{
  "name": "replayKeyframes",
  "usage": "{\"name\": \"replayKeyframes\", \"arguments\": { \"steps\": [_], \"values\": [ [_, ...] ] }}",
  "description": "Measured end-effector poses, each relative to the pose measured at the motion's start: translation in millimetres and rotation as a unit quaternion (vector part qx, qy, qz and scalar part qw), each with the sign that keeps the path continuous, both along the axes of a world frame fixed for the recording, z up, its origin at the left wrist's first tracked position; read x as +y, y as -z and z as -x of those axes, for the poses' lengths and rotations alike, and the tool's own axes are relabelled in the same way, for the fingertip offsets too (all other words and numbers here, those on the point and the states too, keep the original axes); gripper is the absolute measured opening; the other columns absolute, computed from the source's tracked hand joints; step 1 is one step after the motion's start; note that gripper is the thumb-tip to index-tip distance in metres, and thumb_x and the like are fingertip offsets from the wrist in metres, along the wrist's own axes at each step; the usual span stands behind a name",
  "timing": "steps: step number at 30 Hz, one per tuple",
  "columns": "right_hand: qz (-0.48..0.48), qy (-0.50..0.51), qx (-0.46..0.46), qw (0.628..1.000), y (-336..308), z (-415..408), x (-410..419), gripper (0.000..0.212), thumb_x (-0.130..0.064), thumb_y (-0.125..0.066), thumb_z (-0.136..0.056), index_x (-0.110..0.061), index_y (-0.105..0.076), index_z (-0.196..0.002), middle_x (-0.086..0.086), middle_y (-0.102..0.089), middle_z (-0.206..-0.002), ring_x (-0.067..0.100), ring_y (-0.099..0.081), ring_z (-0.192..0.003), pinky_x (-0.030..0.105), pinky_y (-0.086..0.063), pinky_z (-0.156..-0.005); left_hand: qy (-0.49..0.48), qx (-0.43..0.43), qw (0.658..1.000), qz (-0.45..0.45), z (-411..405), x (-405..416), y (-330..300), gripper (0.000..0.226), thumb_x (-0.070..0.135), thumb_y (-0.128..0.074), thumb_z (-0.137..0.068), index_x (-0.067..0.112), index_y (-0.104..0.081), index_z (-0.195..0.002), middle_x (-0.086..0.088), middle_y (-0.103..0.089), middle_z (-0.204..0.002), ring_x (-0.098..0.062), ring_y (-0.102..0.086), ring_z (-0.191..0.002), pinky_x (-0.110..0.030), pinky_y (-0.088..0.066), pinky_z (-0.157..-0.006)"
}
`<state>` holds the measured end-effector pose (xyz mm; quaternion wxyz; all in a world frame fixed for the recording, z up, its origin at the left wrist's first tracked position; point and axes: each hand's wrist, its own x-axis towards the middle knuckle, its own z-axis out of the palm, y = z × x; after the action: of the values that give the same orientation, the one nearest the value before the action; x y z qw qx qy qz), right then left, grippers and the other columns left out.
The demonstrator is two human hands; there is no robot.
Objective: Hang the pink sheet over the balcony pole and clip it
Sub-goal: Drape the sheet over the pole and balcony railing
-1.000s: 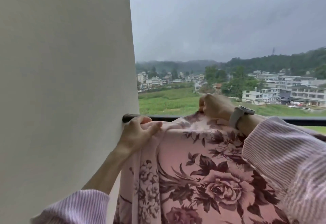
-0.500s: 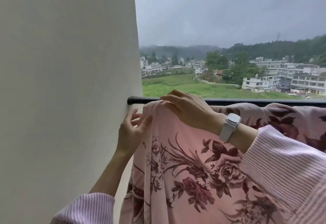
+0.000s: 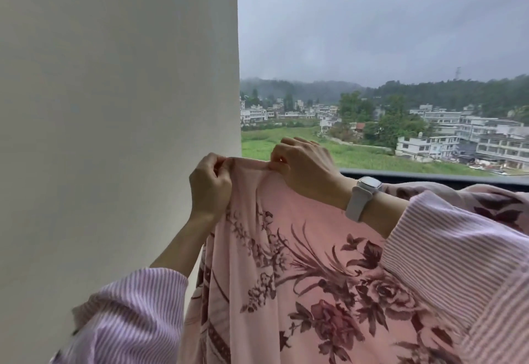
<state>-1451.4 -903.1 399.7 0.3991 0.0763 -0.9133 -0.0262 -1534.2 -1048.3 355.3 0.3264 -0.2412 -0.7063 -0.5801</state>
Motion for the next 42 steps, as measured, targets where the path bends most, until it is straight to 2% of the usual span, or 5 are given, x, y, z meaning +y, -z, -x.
{"name": "replayKeyframes", "arguments": {
  "steps": [8,16,21,31,42],
  "values": [
    [0.085,0.126,0.036,0.988,-41,30,22,0.022,-0.026,-0.050,-0.091,-0.010,-0.064,-0.090,0.001,-0.064,-0.094,0.020,-0.059,-0.081,0.028,-0.043,-0.072,-0.062,0.008,0.992,0.112,40,32,-68,0.019,0.020,-0.056,-0.087,0.007,-0.064,-0.097,-0.016,-0.059,-0.103,-0.029,-0.058,-0.091,-0.028,-0.039,-0.072],
    [0.069,0.059,-0.113,0.989,-5,-12,16,0.025,-0.031,-0.051,-0.091,-0.019,-0.067,-0.105,0.004,-0.070,-0.100,0.019,-0.062,-0.079,0.023,-0.045,-0.060,0.247,-0.119,0.954,0.122,-18,7,18,0.027,0.030,-0.063,-0.082,0.014,-0.063,-0.104,0.000,-0.068,-0.095,-0.013,-0.065,-0.088,-0.027,-0.054,-0.077],
    [0.081,0.045,-0.122,0.988,12,-41,22,0.037,-0.036,-0.051,-0.090,-0.020,-0.052,-0.124,0.000,-0.063,-0.114,0.019,-0.059,-0.098,0.032,-0.048,-0.077,0.127,-0.076,0.988,0.046,-23,11,27,0.012,0.016,-0.068,-0.080,0.010,-0.070,-0.090,0.000,-0.068,-0.079,-0.003,-0.061,-0.068,-0.007,-0.047,-0.061],
    [0.125,0.074,0.038,0.989,6,-51,32,0.010,-0.019,-0.051,-0.091,-0.011,-0.057,-0.088,-0.003,-0.057,-0.088,0.013,-0.045,-0.075,0.026,-0.027,-0.056,0.010,-0.043,0.999,-0.014,-21,25,-20,0.010,0.012,-0.057,-0.086,0.008,-0.066,-0.087,-0.008,-0.067,-0.084,-0.020,-0.059,-0.076,-0.028,-0.047,-0.071],
    [0.160,0.143,0.089,0.973,4,-116,99,0.010,-0.021,-0.054,-0.089,-0.016,-0.062,-0.093,-0.002,-0.066,-0.092,0.011,-0.050,-0.076,0.023,-0.033,-0.058,0.071,0.187,0.937,0.287,-85,87,-8,0.043,0.043,-0.057,-0.083,0.022,-0.055,-0.121,0.001,-0.060,-0.120,-0.019,-0.052,-0.112,-0.040,-0.025,-0.103]
  ]
}}
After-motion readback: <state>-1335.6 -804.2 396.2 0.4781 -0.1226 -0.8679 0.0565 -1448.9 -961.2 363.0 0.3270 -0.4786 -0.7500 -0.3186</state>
